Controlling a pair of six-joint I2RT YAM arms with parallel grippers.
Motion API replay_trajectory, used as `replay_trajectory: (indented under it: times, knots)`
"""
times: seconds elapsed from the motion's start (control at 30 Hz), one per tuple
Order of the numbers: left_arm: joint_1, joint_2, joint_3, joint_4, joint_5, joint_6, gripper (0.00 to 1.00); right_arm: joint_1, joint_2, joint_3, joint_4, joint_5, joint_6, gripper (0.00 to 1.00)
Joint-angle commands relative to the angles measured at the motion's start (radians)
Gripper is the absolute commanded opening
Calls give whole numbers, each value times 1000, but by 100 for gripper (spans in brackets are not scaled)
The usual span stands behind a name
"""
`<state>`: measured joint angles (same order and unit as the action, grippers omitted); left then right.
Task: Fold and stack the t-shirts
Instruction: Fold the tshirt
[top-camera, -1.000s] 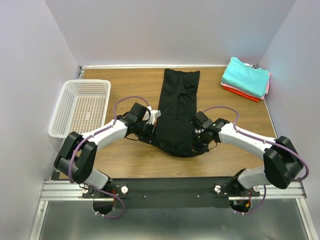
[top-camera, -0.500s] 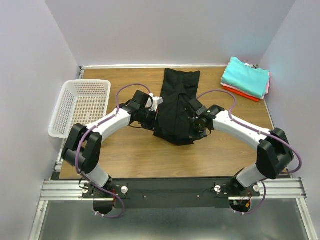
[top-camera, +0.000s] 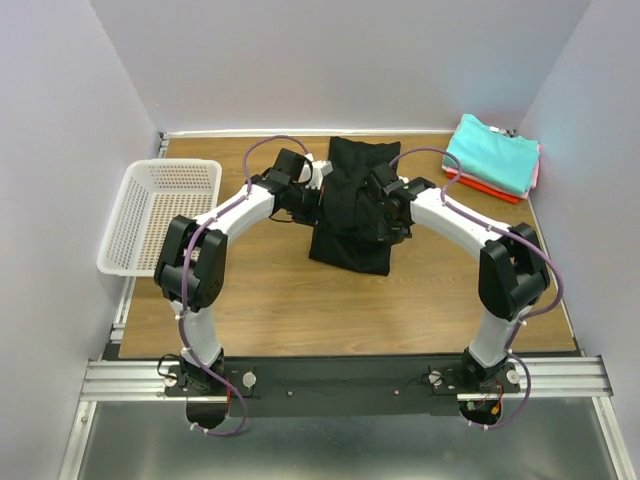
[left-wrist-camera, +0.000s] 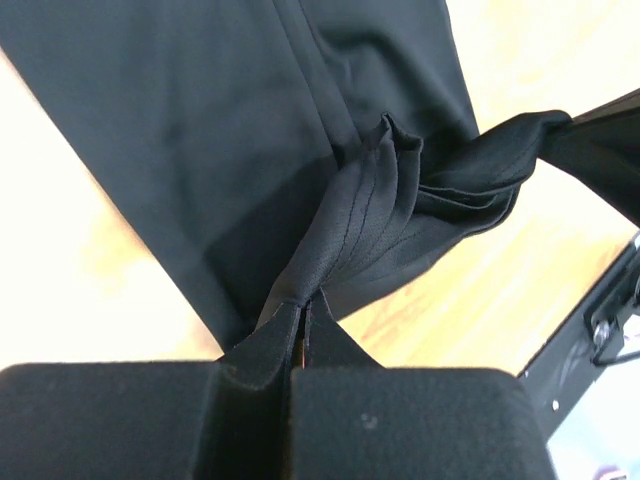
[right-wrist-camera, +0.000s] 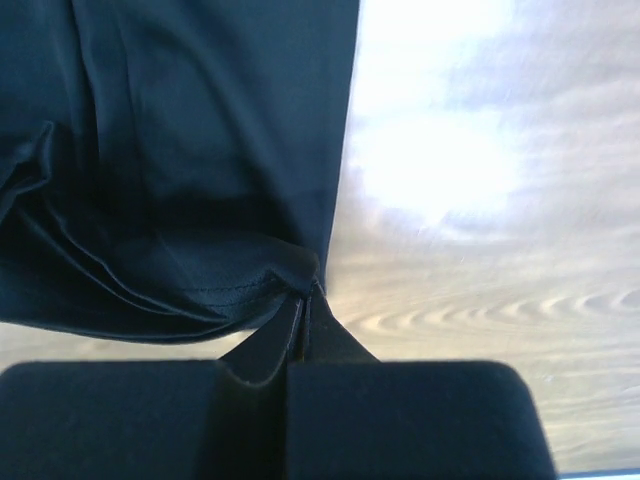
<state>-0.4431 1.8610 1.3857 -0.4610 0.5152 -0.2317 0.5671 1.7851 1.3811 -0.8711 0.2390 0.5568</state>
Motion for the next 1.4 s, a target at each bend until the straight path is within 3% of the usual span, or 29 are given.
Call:
replay_trajectory:
  times: [0.0, 0.63, 1.03, 1.23, 1.33, 1.37]
  knots:
    - [35, 56, 99, -16, 9, 20, 0, -42, 84, 113, 3, 71, -73, 0]
    - [102, 414, 593, -93, 101, 12, 0, -196, 413, 530, 3, 60, -233, 0]
    - [136, 532, 674, 10, 193, -75, 0, -231, 576, 757, 3, 43, -265, 0]
    - [144, 567, 688, 149, 223, -176, 0, -246, 657, 884, 4, 28, -248, 0]
    - [147, 573, 697, 223, 209, -225, 26, -263, 683, 937, 6, 11, -225, 3]
    - [150, 564, 694, 258, 201, -260, 45, -271, 688, 959, 7, -6, -221, 26]
